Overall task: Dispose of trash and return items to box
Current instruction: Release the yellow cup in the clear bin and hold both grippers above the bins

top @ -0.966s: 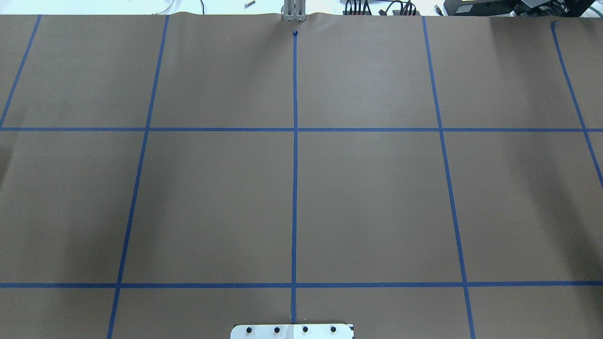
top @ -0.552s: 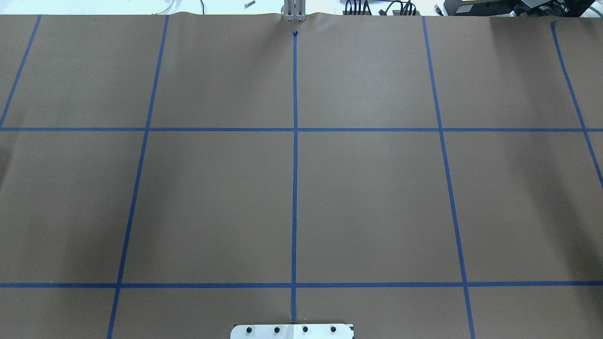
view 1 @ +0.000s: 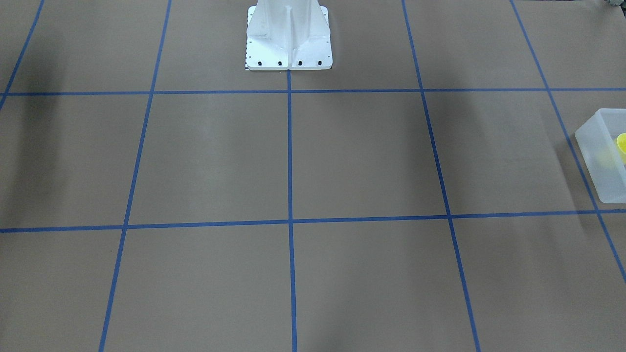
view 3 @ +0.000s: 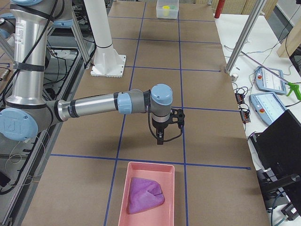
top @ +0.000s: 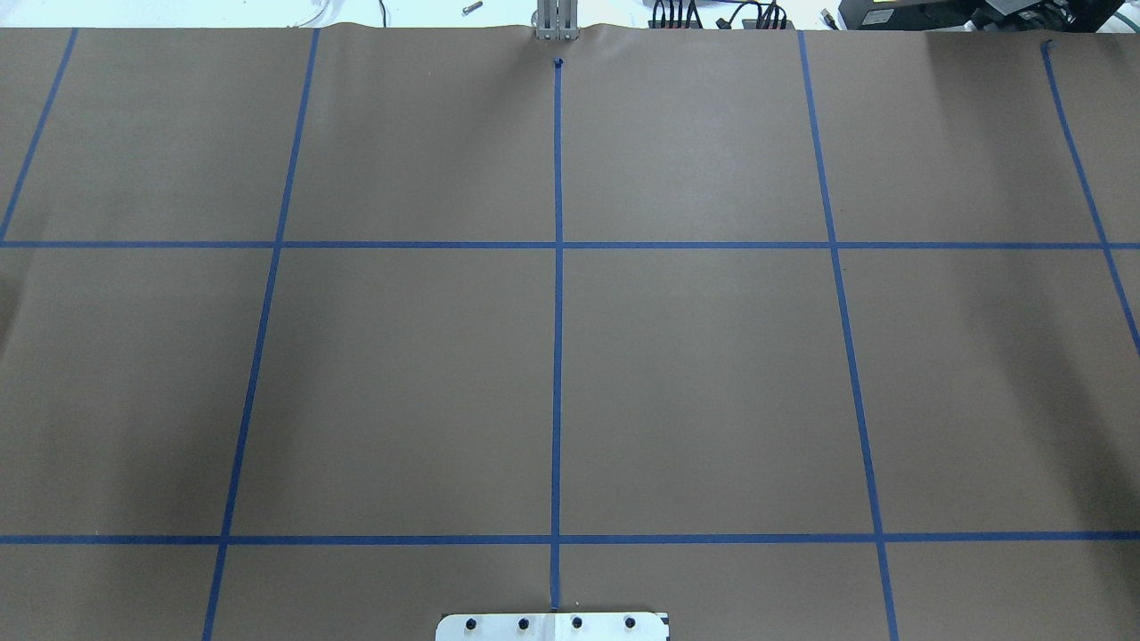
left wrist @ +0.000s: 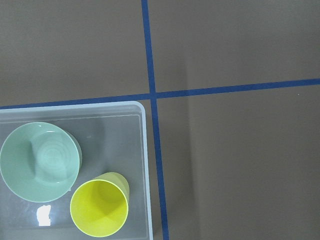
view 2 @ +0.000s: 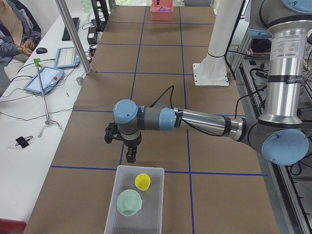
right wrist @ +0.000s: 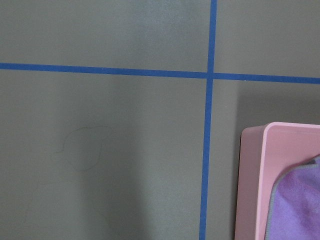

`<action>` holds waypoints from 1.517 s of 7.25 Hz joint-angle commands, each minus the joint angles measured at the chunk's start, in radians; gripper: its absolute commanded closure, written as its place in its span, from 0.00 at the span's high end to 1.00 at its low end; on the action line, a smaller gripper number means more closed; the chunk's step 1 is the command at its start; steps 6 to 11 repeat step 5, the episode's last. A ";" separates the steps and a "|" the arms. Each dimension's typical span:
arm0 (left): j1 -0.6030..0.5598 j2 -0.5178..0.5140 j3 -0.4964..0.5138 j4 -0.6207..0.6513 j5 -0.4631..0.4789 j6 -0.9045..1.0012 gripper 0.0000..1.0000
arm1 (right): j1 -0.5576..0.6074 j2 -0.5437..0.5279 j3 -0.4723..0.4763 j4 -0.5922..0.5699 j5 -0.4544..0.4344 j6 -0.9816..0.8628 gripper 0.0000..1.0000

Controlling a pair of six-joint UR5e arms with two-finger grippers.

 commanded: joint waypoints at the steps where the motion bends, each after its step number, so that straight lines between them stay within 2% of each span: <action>1: -0.002 0.003 0.004 -0.014 -0.002 0.002 0.98 | -0.001 0.000 0.001 -0.001 0.001 0.002 1.00; 11: 0.000 0.000 0.007 -0.014 -0.002 0.000 0.98 | -0.004 0.011 0.004 -0.001 0.001 0.012 1.00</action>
